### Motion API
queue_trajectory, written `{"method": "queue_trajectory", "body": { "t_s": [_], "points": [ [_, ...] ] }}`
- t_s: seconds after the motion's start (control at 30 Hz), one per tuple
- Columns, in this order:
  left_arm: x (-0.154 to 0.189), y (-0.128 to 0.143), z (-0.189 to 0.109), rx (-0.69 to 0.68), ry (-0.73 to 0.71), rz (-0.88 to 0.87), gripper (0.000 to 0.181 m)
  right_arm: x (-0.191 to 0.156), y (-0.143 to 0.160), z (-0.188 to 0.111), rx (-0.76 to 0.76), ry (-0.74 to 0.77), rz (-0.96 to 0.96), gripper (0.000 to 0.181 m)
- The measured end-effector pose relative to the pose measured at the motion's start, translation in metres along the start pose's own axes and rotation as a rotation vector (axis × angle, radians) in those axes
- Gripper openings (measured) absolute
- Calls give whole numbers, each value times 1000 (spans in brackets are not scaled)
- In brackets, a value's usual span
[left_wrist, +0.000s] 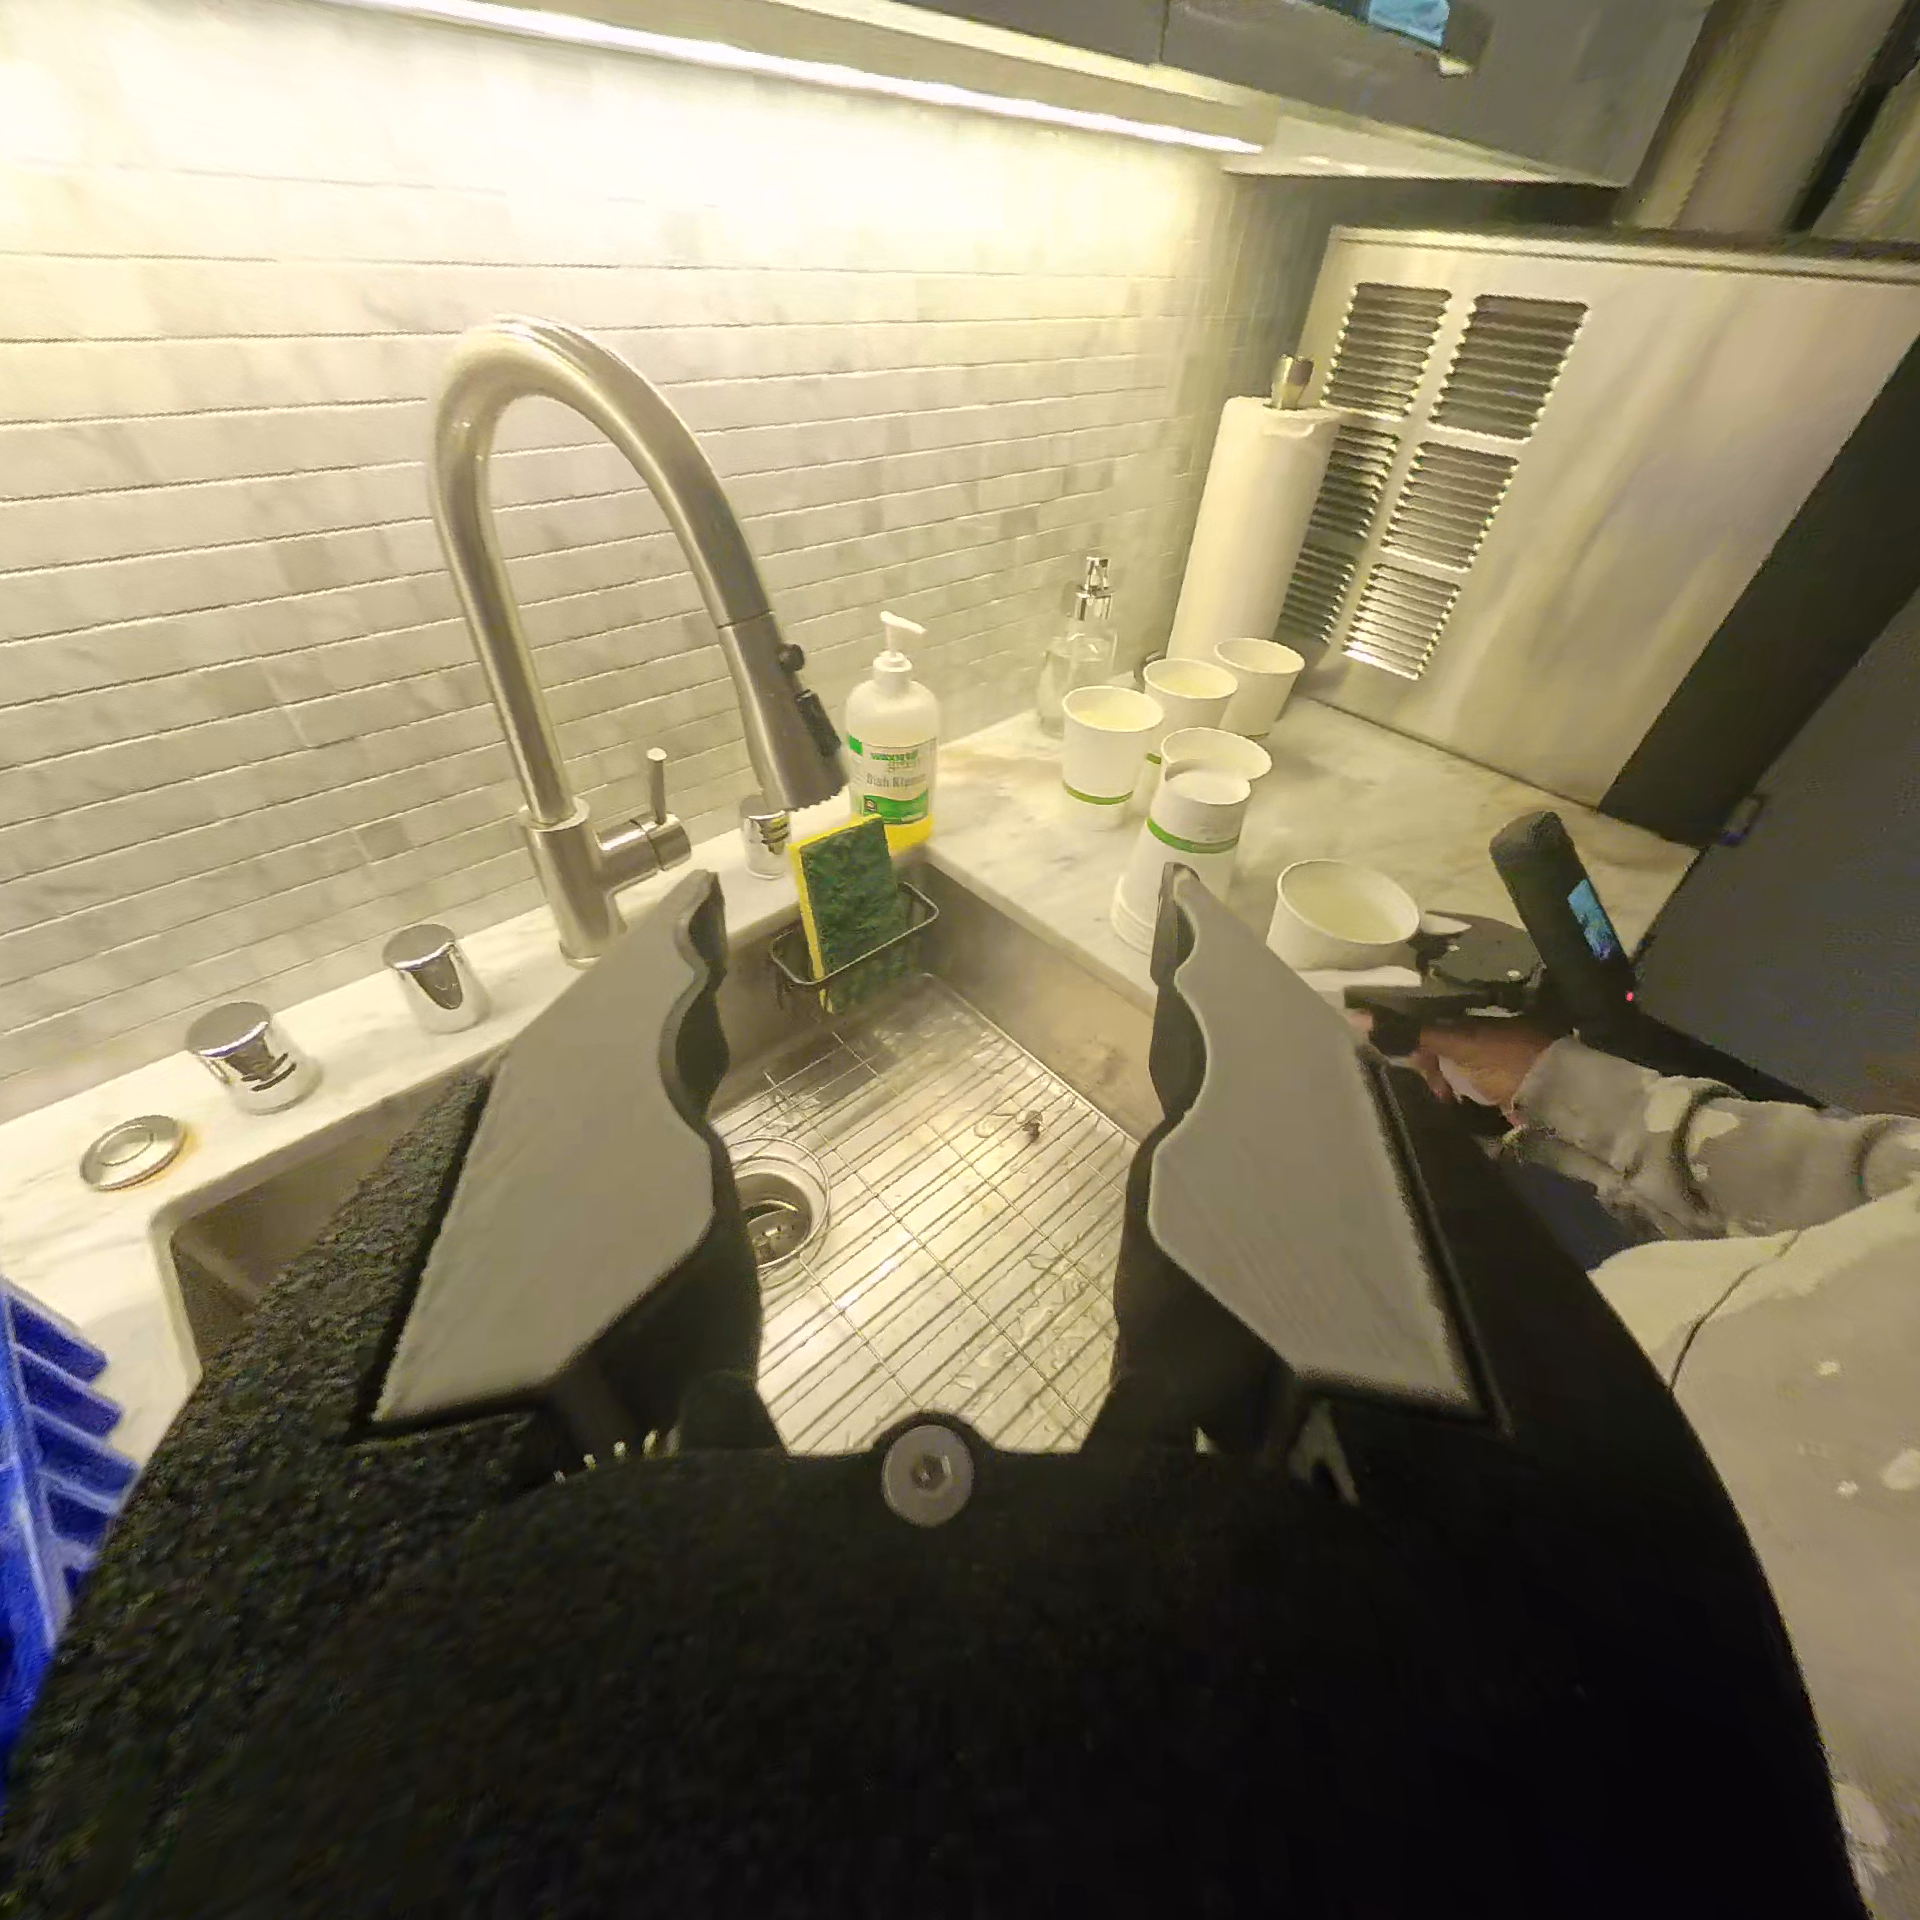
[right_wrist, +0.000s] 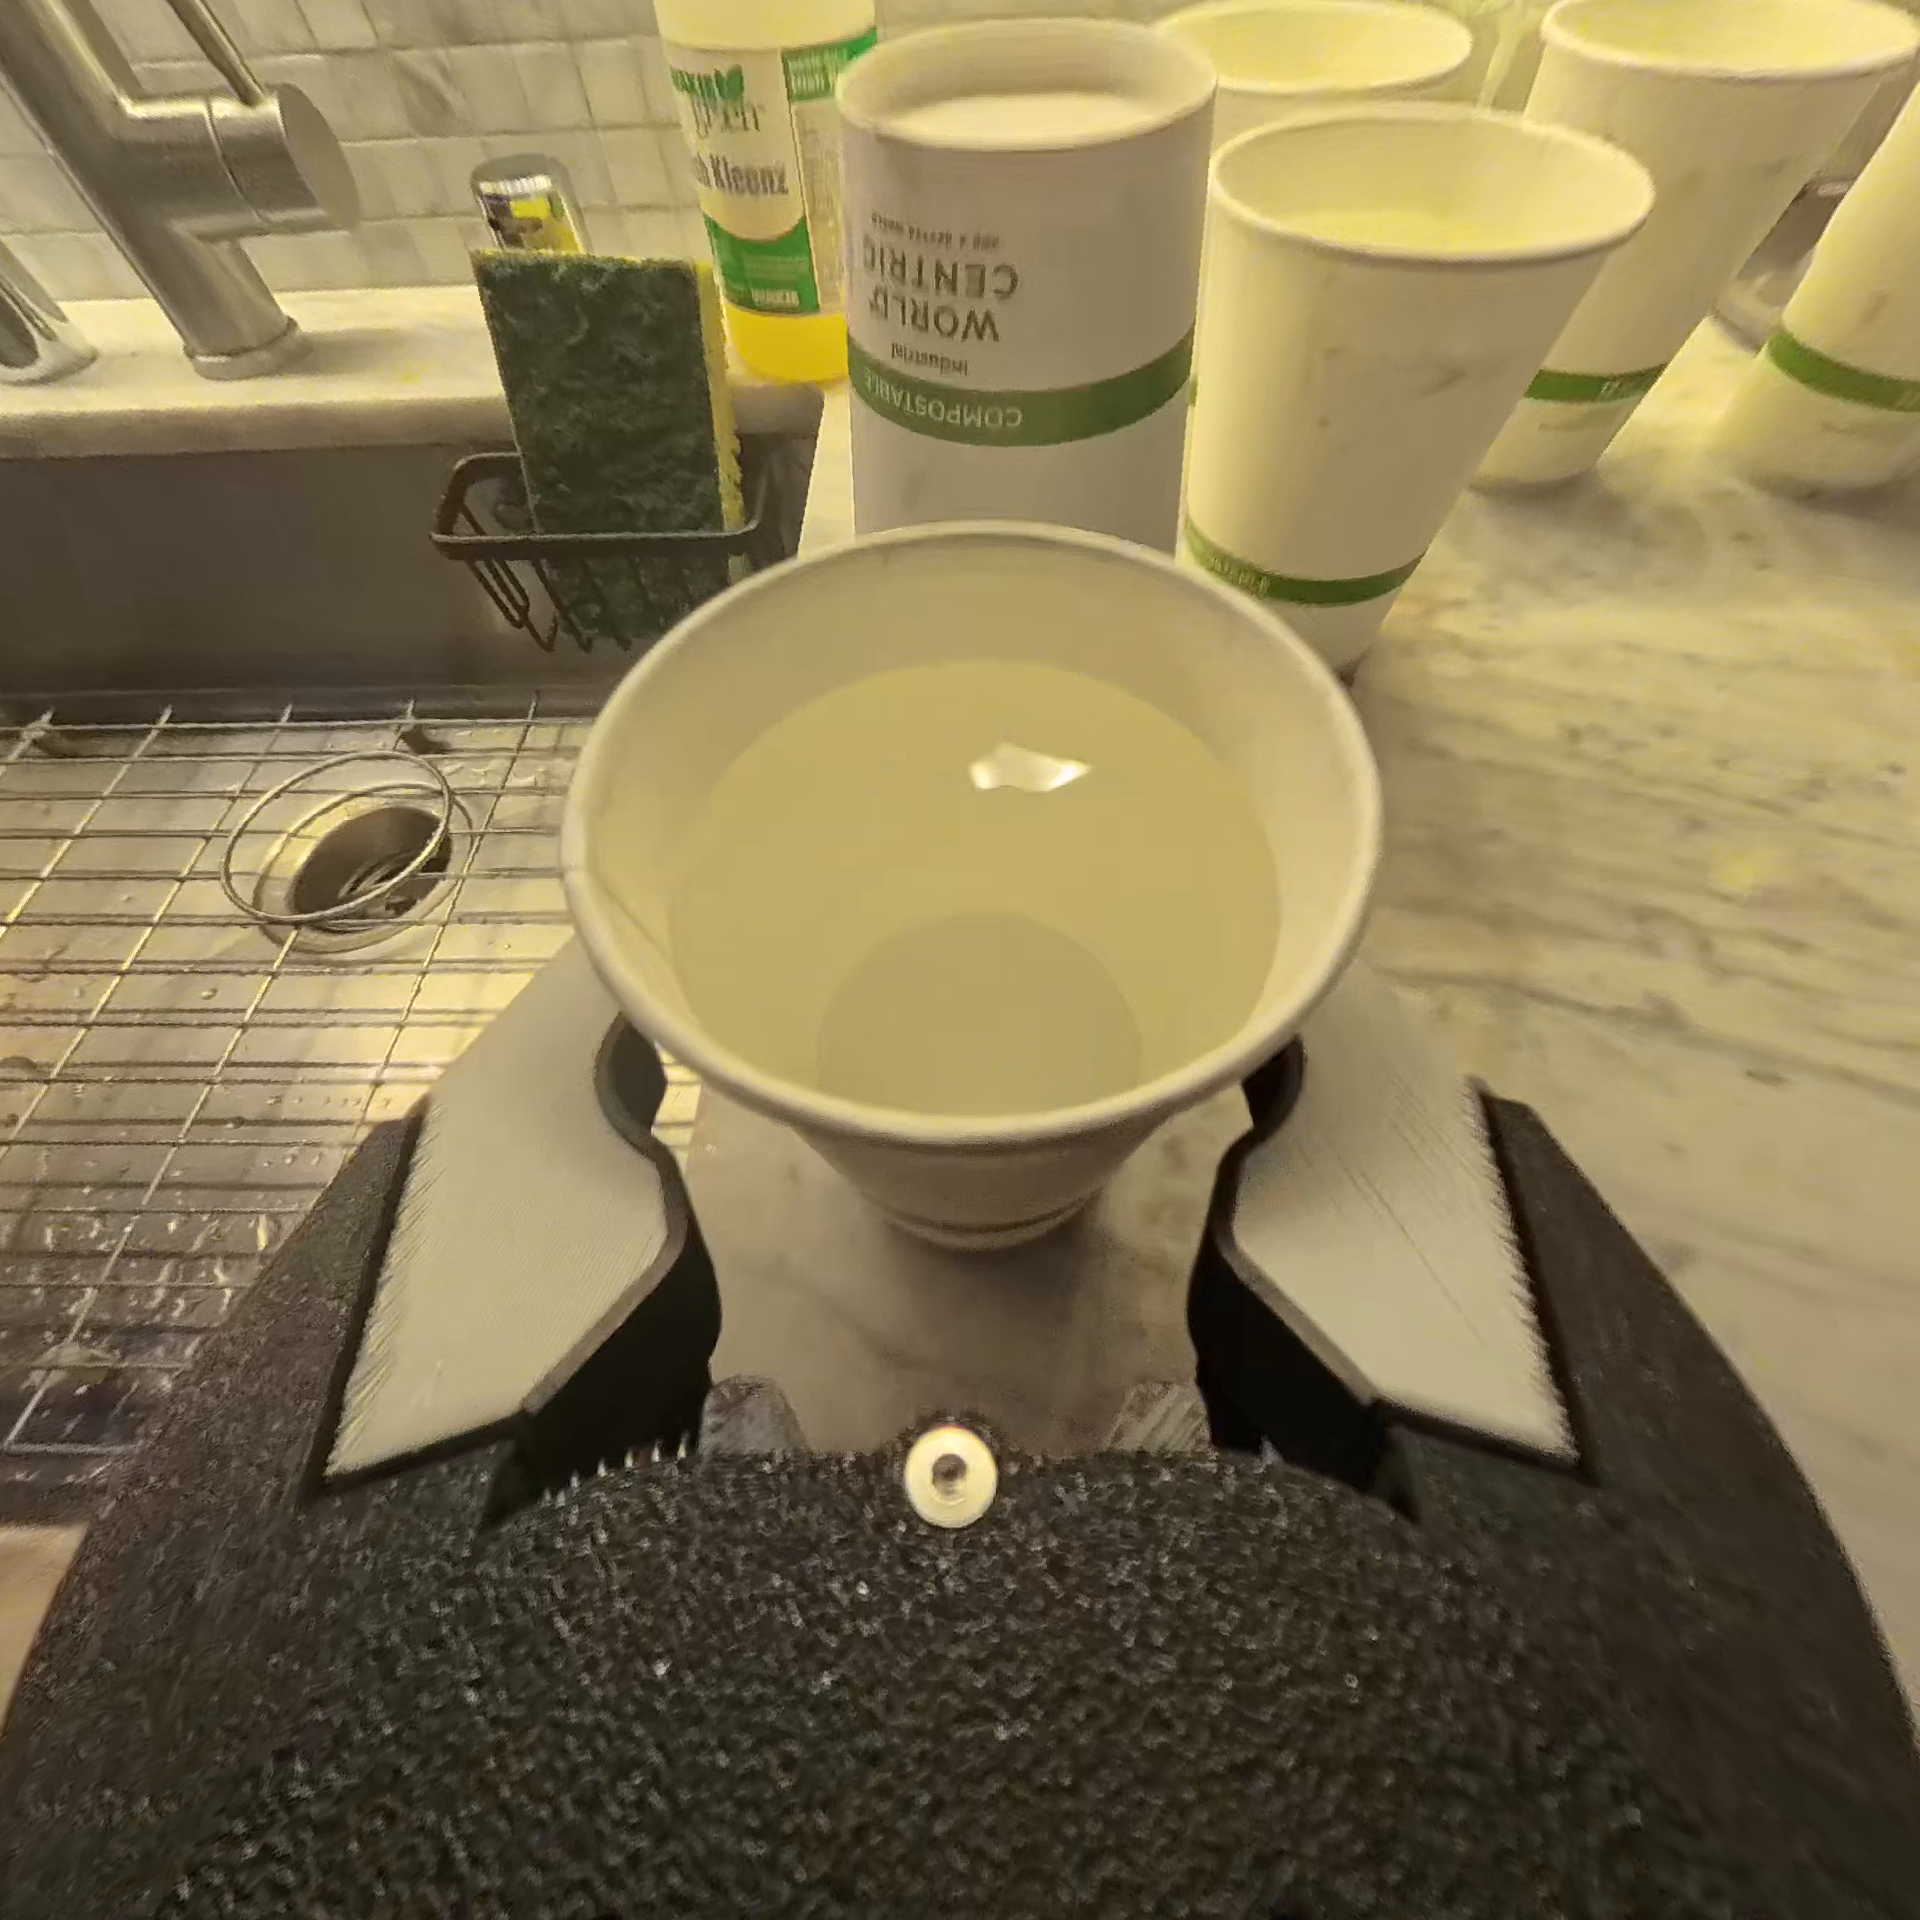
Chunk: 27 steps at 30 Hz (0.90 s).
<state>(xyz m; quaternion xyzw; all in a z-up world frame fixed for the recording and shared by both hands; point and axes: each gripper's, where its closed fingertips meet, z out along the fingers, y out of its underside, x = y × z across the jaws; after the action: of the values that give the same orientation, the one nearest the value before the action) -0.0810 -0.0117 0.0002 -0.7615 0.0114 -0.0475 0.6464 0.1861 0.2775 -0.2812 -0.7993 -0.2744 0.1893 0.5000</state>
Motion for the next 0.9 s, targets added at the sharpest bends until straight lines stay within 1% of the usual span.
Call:
{"method": "queue_trajectory", "body": {
  "t_s": [0.03, 0.17, 0.37, 0.63, 0.8, 0.9],
  "points": [
    [4, 1, 4, -9, 4, -1, 83, 3, -3, 1, 12, 11, -9, 106],
    [18, 5, 19, -25, 21, -13, 84, 3, -3, 3, 8, -34, -23, 99],
    [36, 14, 35, -49, 36, -11, 82, 15, -5, -1, 25, -29, -21, 90],
    [50, 22, 50, -73, 37, -17, 82, 38, -14, -10, 82, -49, -24, 89],
    [58, 25, 60, -86, 38, -6, 81, 57, -14, -11, 82, -57, -26, 88],
    [63, 25, 66, -91, 42, 1, 81, 61, -13, -12, 76, -71, -37, 88]
  ]
}}
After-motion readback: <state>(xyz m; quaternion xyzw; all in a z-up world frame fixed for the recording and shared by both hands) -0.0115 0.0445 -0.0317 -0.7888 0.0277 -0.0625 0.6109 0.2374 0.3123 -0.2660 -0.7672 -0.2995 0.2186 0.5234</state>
